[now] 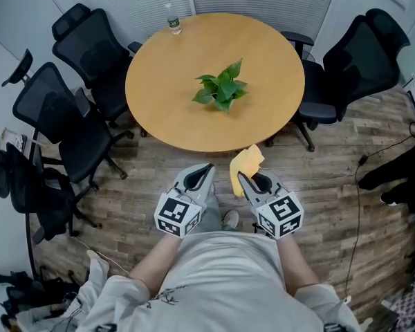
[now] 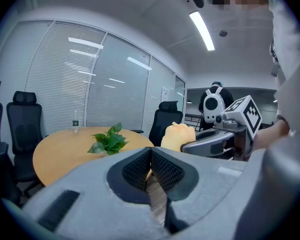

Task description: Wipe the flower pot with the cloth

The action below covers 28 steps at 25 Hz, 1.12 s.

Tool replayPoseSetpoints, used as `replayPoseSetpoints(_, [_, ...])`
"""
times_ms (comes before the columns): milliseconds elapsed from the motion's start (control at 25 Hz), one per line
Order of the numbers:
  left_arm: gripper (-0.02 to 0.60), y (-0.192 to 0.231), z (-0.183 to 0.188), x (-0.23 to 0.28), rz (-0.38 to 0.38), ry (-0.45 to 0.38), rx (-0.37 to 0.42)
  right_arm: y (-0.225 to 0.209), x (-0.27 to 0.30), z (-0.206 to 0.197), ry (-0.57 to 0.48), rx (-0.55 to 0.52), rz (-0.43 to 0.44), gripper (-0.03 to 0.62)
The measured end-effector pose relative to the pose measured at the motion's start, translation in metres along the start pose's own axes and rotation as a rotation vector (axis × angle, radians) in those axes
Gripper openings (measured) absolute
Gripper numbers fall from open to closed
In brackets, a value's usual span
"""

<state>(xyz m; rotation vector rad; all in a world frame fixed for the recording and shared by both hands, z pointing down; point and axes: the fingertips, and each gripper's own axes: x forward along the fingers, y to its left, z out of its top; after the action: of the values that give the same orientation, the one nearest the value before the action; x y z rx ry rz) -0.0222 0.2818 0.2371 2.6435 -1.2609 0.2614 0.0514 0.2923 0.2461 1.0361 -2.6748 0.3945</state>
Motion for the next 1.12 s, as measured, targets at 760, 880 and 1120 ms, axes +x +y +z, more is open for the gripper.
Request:
replayPoseSetpoints(760, [0.011, 0.064, 0.017, 0.082, -0.061, 0.030, -0.010, -0.072, 0.059, 0.034, 0.014, 0.003, -0.027, 0.044])
replayPoseSetpoints(880, [0.011, 0.081, 0.025, 0.096, -0.070, 0.026, -0.011, -0.087, 0.073, 0.044, 0.014, 0.006, -0.041, 0.044])
replayPoseSetpoints(1120, [0.011, 0.113, 0.031, 0.124, -0.092, 0.047, -0.013, -0.114, 0.095, 0.055, 0.018, 0.025, -0.088, 0.044])
